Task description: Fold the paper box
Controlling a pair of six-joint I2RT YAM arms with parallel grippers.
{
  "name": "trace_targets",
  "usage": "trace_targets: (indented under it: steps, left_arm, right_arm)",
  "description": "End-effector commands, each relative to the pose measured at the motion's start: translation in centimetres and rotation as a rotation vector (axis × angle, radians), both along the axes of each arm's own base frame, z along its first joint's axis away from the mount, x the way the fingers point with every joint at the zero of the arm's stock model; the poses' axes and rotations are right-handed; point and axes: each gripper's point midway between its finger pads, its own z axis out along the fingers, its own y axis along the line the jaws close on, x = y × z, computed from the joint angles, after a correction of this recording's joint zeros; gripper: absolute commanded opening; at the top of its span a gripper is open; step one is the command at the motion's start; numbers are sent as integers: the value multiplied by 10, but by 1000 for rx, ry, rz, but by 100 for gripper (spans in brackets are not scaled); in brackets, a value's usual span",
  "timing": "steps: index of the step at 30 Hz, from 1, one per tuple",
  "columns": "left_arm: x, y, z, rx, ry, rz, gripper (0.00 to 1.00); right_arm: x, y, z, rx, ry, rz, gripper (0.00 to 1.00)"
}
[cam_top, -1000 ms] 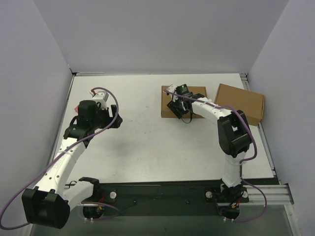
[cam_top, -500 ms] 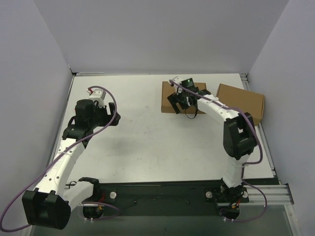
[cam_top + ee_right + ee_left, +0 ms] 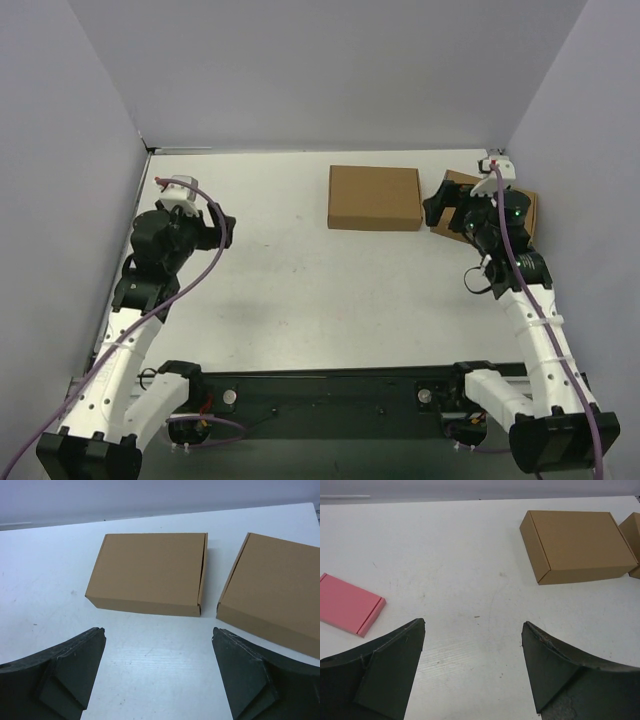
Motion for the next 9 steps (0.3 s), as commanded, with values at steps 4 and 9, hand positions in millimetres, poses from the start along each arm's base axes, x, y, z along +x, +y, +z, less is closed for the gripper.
trace_targets:
  steps: [4, 9]
  left_arm:
    - [0, 11, 23, 6, -111, 50, 88]
    - [-2, 8, 24, -5, -113, 37, 89]
  right_arm:
    - [-30, -16, -1, 10, 8, -45, 95]
    - [-30, -14, -2, 22, 14, -32, 94]
